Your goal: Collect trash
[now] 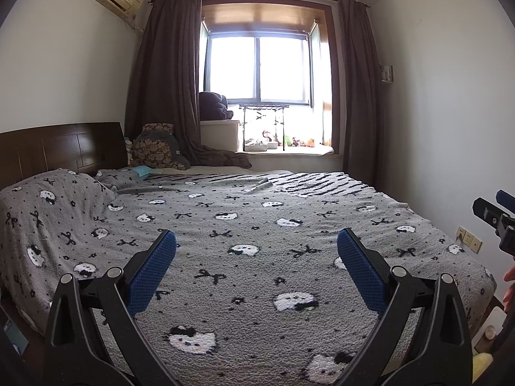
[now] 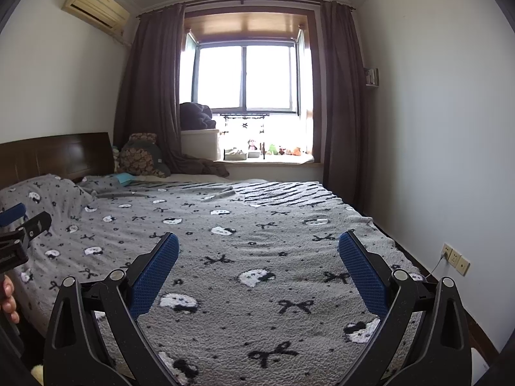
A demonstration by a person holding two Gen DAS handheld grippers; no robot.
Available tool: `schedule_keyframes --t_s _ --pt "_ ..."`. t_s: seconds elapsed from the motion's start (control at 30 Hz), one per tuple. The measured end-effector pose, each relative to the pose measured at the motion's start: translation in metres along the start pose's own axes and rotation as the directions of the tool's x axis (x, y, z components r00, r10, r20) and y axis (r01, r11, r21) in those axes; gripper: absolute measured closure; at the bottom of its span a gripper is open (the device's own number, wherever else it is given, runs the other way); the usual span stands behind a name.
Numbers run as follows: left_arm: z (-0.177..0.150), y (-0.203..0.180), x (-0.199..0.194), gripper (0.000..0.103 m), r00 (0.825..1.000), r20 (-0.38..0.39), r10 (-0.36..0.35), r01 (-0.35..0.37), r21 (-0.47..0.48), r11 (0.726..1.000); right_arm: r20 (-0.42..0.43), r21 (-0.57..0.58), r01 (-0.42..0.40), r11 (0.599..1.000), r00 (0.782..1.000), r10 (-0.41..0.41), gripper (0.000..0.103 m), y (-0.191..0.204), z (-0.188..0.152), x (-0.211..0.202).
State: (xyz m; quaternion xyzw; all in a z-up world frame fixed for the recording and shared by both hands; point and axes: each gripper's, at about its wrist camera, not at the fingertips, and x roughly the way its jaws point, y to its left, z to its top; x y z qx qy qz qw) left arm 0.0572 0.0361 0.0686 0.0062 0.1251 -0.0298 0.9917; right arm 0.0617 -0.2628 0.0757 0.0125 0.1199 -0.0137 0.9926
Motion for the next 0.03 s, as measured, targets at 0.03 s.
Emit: schedule_keyframes --t_s 0.03 --pt "-0.0001 0.0003 0.0013 0.008 1.000 -0.003 0.003 -0.003 0.000 1.000 0.001 -0.002 0.000 1.000 1.000 0.000 0.003 0.0004 0.0000 0.0005"
